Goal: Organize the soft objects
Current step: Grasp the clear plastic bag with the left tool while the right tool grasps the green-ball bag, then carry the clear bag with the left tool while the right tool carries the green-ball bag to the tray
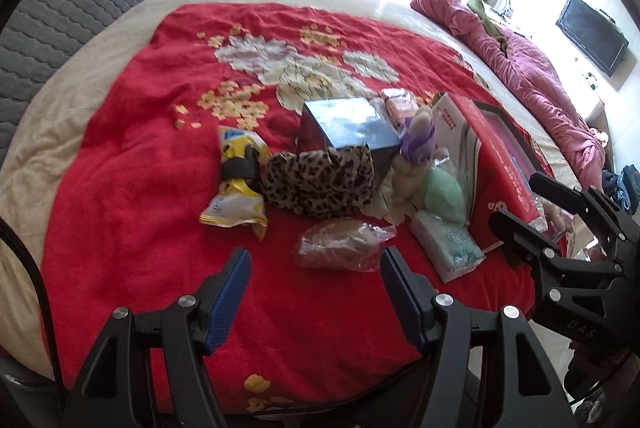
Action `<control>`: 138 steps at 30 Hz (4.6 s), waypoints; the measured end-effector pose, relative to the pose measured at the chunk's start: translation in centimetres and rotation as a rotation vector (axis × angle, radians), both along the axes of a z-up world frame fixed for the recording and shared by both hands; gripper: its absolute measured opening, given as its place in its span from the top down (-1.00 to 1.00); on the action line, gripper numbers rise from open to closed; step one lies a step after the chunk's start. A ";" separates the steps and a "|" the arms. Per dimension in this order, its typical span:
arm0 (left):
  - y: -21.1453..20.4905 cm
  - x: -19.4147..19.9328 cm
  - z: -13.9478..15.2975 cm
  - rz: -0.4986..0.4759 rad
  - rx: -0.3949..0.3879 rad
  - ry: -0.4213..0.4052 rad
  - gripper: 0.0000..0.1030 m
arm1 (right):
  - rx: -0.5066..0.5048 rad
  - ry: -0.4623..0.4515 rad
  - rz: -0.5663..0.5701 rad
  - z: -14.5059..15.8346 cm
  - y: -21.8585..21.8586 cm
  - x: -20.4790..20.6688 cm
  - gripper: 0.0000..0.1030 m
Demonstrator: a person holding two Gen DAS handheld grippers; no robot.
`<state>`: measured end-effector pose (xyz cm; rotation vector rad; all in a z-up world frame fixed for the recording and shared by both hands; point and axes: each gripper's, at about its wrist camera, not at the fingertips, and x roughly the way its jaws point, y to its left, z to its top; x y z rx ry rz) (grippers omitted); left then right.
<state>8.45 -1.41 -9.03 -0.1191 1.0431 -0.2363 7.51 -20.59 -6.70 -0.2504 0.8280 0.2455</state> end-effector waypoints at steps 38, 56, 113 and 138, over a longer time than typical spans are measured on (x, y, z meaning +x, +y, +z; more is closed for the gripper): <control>-1.9 5.2 -5.1 -0.075 -0.028 0.088 -0.29 | -0.449 0.144 0.198 -8.4 3.9 6.4 -0.12; -2.0 5.5 -5.3 -0.093 -0.087 0.094 0.03 | -0.093 0.131 0.069 -3.7 0.5 6.0 0.21; -16.8 -2.1 15.3 -0.229 -0.024 -0.295 0.04 | 0.165 -0.255 -0.271 14.9 -17.9 -6.7 0.21; -26.9 2.7 8.9 -0.349 0.005 -0.155 0.04 | 0.169 -0.175 -0.378 9.6 -24.9 -5.8 0.21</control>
